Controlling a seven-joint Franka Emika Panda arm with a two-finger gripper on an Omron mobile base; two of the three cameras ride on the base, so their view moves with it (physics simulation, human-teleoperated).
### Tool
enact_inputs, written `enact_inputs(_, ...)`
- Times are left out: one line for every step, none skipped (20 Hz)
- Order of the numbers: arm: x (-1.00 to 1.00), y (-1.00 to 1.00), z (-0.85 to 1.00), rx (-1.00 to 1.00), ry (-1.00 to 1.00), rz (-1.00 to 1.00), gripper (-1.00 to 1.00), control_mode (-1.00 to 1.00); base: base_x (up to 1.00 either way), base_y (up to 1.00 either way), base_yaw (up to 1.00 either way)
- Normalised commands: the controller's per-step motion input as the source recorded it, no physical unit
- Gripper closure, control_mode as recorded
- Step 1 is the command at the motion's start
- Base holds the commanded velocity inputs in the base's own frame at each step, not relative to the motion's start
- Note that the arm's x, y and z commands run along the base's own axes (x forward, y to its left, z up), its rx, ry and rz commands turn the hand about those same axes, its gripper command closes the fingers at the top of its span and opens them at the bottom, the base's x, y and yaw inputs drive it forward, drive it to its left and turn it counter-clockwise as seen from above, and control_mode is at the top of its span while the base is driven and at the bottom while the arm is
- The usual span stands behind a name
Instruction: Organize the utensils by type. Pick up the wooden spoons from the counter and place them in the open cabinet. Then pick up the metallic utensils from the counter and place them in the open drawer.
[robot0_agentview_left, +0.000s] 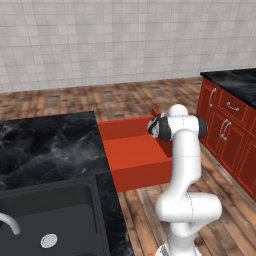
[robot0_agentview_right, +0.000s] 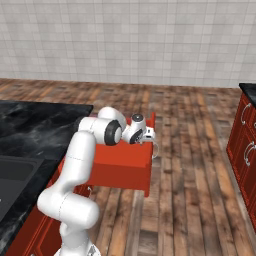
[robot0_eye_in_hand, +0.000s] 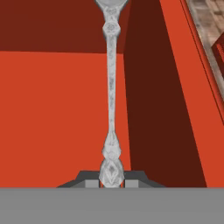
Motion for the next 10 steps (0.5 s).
enact_inputs(0.01, 0.0, -0.01, -0.03, 0.0, 0.0, 1.0, -1.0, 0.0, 0.0, 0.0)
enact_inputs(0.0, 0.0, 0.0, -0.02, 0.0, 0.0, 1.0, -1.0, 0.0, 0.0, 0.0)
enact_inputs(0.0, 0.0, 0.0, -0.03, 0.0, 0.0, 1.0, -1.0, 0.0, 0.0, 0.0)
enact_inputs(0.0, 0.0, 0.0, -0.03, 0.0, 0.0, 1.0, -1.0, 0.0, 0.0, 0.0)
enact_inputs(0.0, 0.01, 0.0, -0.04, 0.0, 0.0, 1.0, -1.0, 0.0, 0.0, 0.0)
enact_inputs(0.0, 0.24, 0.0, -0.06, 0.0, 0.0, 1.0, -1.0, 0.0, 0.0, 0.0)
enact_inputs(0.0, 0.41, 0.0, -0.08, 0.0, 0.0, 1.0, -1.0, 0.0, 0.0, 0.0)
enact_inputs(-0.12, 0.51, 0.0, -0.09, 0.0, 0.01, 1.0, -1.0, 0.0, 0.0, 0.0)
enact_inputs(-0.25, 0.55, 0.0, -0.09, 0.0, 0.02, 1.0, -1.0, 0.0, 0.0, 0.0)
enact_inputs(-0.34, 0.59, 0.0, -0.09, 0.0, 0.03, 1.0, -1.0, 0.0, 0.0, 0.0)
